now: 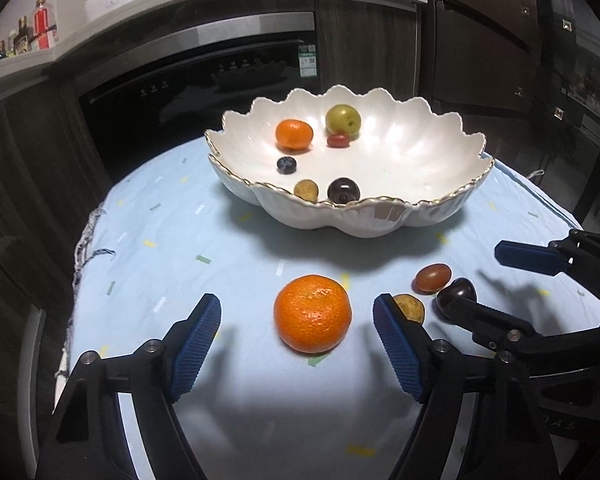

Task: Organize fruits
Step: 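Grasp the orange with left tool while right tool grasps the dark plum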

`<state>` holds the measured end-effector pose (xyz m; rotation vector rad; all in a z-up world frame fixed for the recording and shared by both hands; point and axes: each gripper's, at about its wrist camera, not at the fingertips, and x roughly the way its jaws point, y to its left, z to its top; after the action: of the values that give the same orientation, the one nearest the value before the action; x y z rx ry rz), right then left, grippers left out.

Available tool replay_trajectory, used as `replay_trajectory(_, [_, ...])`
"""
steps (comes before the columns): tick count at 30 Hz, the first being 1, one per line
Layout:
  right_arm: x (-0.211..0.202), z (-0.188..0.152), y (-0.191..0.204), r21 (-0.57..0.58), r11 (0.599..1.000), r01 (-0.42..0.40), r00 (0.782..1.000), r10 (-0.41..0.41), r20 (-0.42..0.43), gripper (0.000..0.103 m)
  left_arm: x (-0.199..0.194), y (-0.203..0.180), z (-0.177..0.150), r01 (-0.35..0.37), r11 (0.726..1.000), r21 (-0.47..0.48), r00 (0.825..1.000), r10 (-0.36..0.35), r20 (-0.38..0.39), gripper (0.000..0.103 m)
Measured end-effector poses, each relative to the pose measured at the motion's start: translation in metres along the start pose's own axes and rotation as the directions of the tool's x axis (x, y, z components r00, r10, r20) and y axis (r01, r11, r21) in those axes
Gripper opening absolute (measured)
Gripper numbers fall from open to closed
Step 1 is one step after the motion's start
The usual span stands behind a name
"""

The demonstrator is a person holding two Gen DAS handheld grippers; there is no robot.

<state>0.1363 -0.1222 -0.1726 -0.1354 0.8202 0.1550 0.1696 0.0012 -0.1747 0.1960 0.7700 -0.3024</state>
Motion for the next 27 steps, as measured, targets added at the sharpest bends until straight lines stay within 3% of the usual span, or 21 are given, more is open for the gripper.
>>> replay_trajectory(9, [0.014,-0.002,0.002,0.016,0.999,-0.04,0.998,0.041,-0.045,0.049,0.01,0.002,0.0,0.031,0.999,-0.02,0.999,-0.031,-0.031,0.071])
replay_trajectory(16, [0.022,-0.003,0.002,0.036,0.998,-0.059,0.996,0.062,-0.066,0.048,0.019,0.004,-0.001,0.064,0.997,-0.044,0.996,-0.067,-0.065,0.064])
replay_trajectory(21, [0.023,-0.002,0.003,0.035,0.997,-0.065,0.996,0.067,-0.063,0.038,0.025,0.004,-0.001,0.08,0.996,-0.048,0.992,-0.085,-0.09,0.055])
replay_trajectory(23, [0.023,-0.001,0.003,0.034,0.997,-0.071,0.995,0.073,-0.061,0.034,0.026,0.003,-0.001,0.085,0.995,-0.046,0.992,-0.089,-0.093,0.047])
replay_trajectory(27, [0.023,-0.001,0.005,0.024,0.997,-0.076,0.995,0.077,-0.06,0.03,0.026,0.005,-0.001,0.087,0.995,-0.056,0.991,-0.092,-0.094,0.044])
